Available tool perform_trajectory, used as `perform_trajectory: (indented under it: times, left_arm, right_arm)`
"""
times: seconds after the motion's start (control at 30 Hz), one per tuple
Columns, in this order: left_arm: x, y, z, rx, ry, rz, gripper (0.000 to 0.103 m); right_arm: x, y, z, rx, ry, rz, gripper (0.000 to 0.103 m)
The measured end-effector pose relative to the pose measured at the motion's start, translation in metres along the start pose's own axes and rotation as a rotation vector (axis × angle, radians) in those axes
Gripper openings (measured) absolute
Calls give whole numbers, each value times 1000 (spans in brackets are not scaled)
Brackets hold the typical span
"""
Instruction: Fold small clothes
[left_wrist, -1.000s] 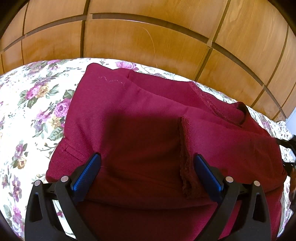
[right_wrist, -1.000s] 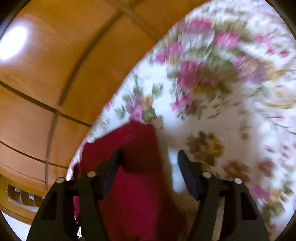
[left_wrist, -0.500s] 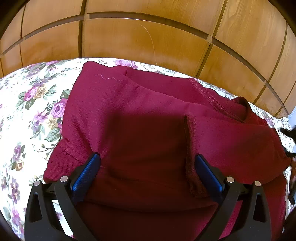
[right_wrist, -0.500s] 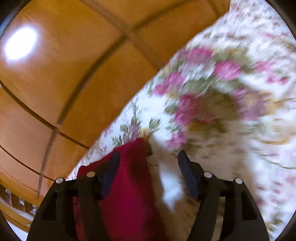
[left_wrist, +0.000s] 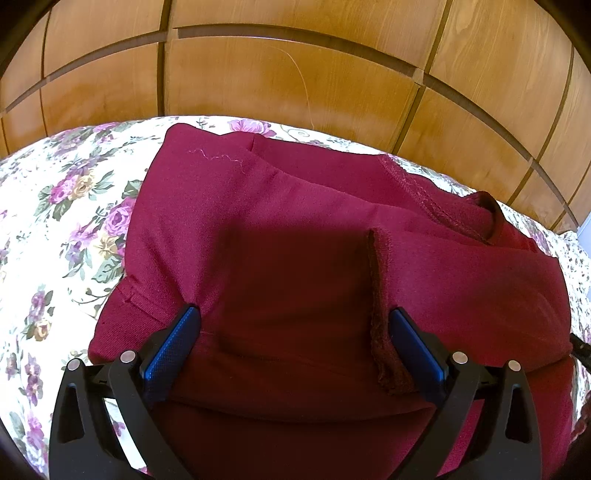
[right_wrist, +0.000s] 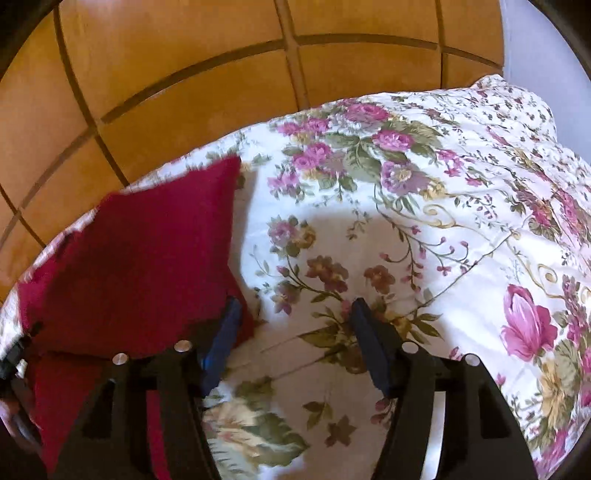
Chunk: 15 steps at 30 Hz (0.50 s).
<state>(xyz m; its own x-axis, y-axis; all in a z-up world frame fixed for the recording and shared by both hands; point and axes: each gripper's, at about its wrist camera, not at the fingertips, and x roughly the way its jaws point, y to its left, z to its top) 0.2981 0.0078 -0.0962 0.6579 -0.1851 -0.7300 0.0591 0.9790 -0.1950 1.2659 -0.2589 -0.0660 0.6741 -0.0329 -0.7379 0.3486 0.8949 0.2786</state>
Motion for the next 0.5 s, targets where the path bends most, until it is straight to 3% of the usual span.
perform_trajectory:
  times: [0.07,0.13,0.27,0.3,0.33,0.37,0.5]
  left_arm:
    - [0,0,0,-1,-2,-2,100]
    - [-1,1,0,-1,-3,-3,100]
    - [0,1,0,-4,-4,-5,100]
    - [0,1,0,-4,-5,-5,100]
    - [0,1,0,-3,-5,-4,100]
    - [0,1,-1,-2,-5,-2,100]
    - [2,1,-1,2,-8,0,100]
  right_arm:
    - [-28,-12,1,46,-38,77,55]
    - [-31,-7,13,30,-33,120,55]
    - [4,-2,37,99,84,210,56]
    - [18,-3,43,143,102,222,51]
    - [28,-4,47,167,118,243,37]
    - [35,-6,50,182,132,265,10]
    - [39,-9,59,202,51,150,9]
